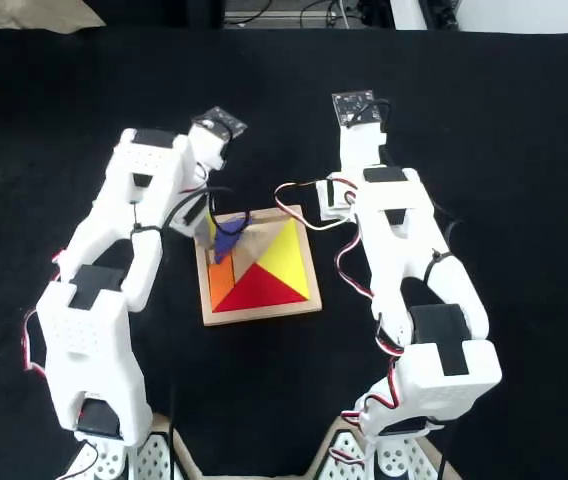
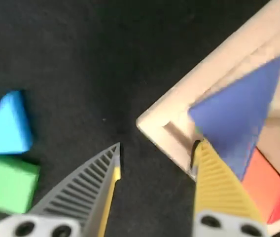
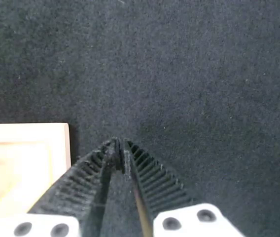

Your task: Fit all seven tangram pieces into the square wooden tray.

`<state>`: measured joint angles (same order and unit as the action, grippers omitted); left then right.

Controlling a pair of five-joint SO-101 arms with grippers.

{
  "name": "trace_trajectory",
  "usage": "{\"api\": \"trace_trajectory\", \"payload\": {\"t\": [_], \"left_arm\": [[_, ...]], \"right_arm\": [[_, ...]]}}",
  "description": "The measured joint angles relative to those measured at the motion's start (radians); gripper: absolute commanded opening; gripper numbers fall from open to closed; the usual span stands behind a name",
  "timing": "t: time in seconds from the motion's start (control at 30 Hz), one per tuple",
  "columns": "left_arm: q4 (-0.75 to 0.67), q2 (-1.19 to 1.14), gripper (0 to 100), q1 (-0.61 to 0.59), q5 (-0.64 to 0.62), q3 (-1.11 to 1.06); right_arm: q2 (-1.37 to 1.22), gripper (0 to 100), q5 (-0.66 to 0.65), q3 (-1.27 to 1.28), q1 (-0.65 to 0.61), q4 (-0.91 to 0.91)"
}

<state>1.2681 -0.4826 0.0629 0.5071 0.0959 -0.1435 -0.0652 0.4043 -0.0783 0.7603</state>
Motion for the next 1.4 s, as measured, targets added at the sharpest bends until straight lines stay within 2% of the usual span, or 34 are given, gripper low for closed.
{"api": "trace_trajectory", "payload": {"t": [0.23,0.53,0.7,1.03,1.33,1.4], "left_arm": [[-0.038,0.0,24,0.0,0.0,-0.026],[0.051,-0.002,24,0.005,0.0,0.048],[0.029,-0.002,24,0.06,0.0,0.003],[0.008,-0.002,24,0.061,0.0,0.009],[0.129,0.126,24,0.041,-0.003,0.101],[0.13,0.153,24,0.058,-0.038,0.103]], "right_arm": [[0.0,1.5,0.0,0.0,0.0,0.0],[0.0,1.5,0.0,0.0,0.0,0.0],[0.0,1.5,0.0,0.0,0.0,0.0],[0.0,1.5,0.0,0.0,0.0,0.0],[0.0,1.5,0.0,0.0,0.0,0.0],[0.0,1.5,0.0,0.0,0.0,0.0]]}}
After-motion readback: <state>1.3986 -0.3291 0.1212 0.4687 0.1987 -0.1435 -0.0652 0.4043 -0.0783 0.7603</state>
